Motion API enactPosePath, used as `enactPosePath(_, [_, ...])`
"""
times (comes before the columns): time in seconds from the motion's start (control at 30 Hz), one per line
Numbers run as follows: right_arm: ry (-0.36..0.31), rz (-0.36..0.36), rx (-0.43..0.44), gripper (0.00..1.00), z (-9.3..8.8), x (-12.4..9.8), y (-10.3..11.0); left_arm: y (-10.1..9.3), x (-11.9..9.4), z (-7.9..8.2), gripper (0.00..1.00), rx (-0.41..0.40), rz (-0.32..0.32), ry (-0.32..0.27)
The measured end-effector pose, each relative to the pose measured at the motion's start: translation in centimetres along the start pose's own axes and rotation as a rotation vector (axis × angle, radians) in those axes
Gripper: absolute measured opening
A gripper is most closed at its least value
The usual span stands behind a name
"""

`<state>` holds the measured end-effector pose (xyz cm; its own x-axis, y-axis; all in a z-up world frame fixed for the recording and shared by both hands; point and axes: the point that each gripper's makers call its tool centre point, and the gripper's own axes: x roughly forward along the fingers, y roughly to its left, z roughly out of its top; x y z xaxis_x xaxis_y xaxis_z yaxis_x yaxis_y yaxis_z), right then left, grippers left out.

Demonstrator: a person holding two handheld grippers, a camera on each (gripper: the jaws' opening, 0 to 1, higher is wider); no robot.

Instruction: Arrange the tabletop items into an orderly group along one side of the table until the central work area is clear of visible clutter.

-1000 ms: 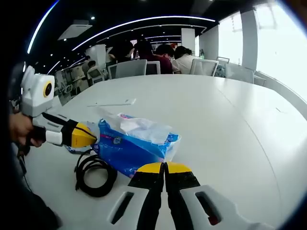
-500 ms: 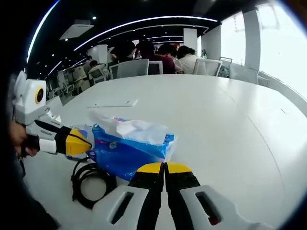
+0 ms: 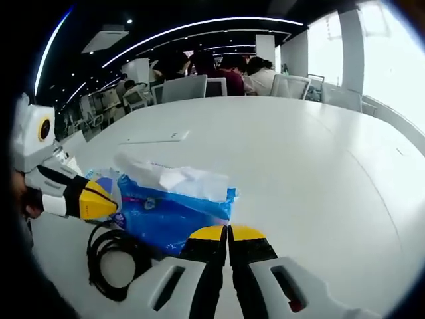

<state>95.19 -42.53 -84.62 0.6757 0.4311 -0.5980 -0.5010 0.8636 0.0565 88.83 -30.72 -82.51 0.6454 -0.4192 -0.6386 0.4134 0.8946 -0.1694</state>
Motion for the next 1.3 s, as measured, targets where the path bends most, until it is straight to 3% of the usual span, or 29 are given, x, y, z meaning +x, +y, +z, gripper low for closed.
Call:
enactPosePath(0.3, [-0.003, 0.031, -0.003, 0.0, -0.2, 0.0, 0.7, 0.3, -0.4, -0.3, 0.0, -0.004, 0.016, 0.017])
enactPosePath(0.73, [-0.037, 0.066, -0.019, 0.19, 0.3, -1.6, 1.4, 0.6, -1.7, -0.1, 0.12, 0.029, 0.037, 0.001])
enactPosePath(0.97, [-0.04, 0.085, -0.04, 0.25, 0.2, -3.0, 2.5, -0.6, -2.9, -0.5, 0.17, 0.029, 0.024, 0.006])
enactPosePath(1.3, [-0.035, 0.118, -0.033, 0.34, -0.5, -5.2, 4.3, -0.4, -5.8, -2.7, 0.22, 0.031, 0.063, 0.003])
